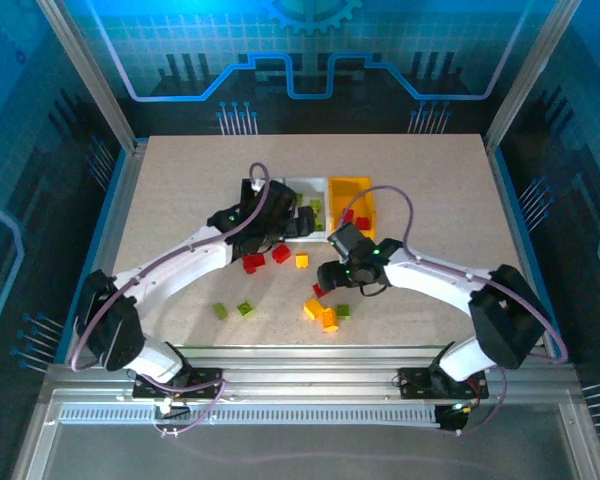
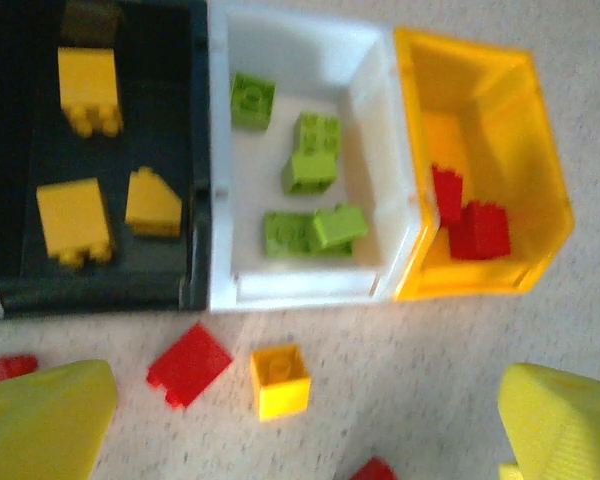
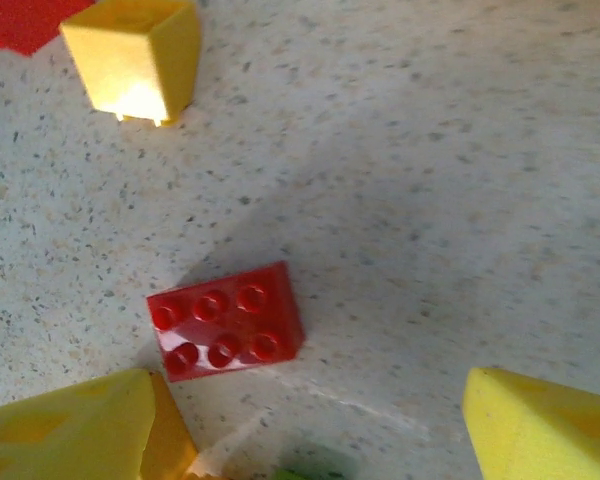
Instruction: Sort the legos into containers by color
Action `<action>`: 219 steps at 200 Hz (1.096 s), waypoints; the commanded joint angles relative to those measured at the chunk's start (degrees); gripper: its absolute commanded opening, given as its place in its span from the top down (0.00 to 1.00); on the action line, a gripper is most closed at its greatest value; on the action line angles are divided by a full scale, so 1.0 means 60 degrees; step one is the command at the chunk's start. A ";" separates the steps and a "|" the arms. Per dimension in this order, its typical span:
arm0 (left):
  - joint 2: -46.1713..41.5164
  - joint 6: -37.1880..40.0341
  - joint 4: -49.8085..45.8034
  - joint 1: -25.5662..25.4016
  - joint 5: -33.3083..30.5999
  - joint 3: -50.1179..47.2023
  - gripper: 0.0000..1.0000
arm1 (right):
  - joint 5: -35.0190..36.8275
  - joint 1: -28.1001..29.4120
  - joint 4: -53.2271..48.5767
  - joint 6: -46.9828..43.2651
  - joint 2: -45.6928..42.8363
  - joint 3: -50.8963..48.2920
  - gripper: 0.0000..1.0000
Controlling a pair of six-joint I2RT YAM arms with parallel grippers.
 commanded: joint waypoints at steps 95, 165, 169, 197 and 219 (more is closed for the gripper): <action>-0.2340 -0.0740 -0.0154 0.0005 0.0169 -0.2690 0.01 | 0.2846 0.1057 -0.2113 0.0503 0.2811 0.2067 0.21; -0.2659 -0.0874 -0.0153 0.0028 0.0043 -0.2839 0.01 | 0.2408 0.0364 -0.1594 0.0492 0.1947 0.0845 0.22; -0.2691 -0.0865 -0.0171 0.0032 0.0000 -0.2850 0.01 | 0.2332 0.0366 -0.1572 0.0532 0.1968 0.0832 0.22; -0.2906 -0.0829 -0.0397 0.0103 -0.0196 -0.2865 0.01 | 0.2043 0.0314 -0.1528 0.0918 0.2116 0.0575 0.27; -0.3050 -0.0848 -0.0476 0.0181 -0.0218 -0.2970 0.01 | 0.1756 0.0293 -0.1296 0.1045 0.2155 0.0321 0.36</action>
